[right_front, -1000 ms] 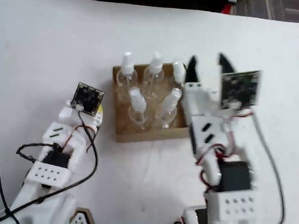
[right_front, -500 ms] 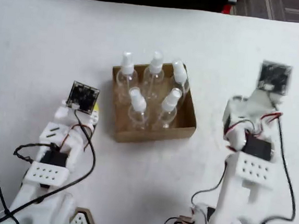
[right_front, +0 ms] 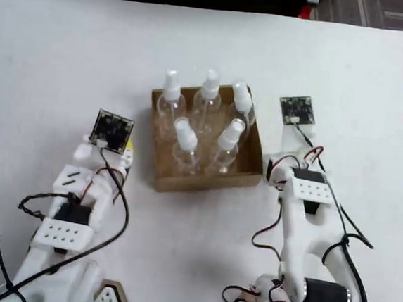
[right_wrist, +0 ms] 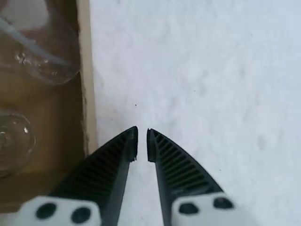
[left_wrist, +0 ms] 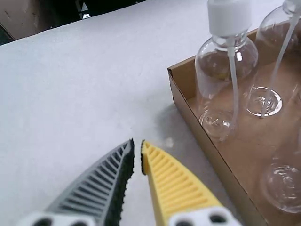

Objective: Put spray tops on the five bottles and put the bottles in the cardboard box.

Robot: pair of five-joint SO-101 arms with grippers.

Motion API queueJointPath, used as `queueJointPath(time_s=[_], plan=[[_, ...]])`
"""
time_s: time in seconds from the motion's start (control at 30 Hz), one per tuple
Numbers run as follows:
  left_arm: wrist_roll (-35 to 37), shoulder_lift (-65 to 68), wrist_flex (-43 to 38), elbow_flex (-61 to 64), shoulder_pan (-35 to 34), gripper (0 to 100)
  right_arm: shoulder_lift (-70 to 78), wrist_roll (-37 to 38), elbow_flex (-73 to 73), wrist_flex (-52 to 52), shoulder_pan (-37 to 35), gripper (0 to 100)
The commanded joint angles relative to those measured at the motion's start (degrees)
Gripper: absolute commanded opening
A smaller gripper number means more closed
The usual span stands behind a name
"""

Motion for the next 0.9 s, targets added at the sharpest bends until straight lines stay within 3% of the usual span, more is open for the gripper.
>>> queueJointPath(time_s=[0.0,0.4,0.87], plan=[[-0.09,-0.4,-1.85,-0.53,0.04,3,-1.1,0.53,-0.7,-0.84,-2.15,1.6],[-0.18,-0.4,-1.85,-0.53,0.22,3,-15.34,6.51,11.25,-1.36,-8.66,1.6],[-0.18,-0.4,-1.85,-0.62,-1.1,3,-19.12,3.16,9.76,-2.33,-1.45,1.6]])
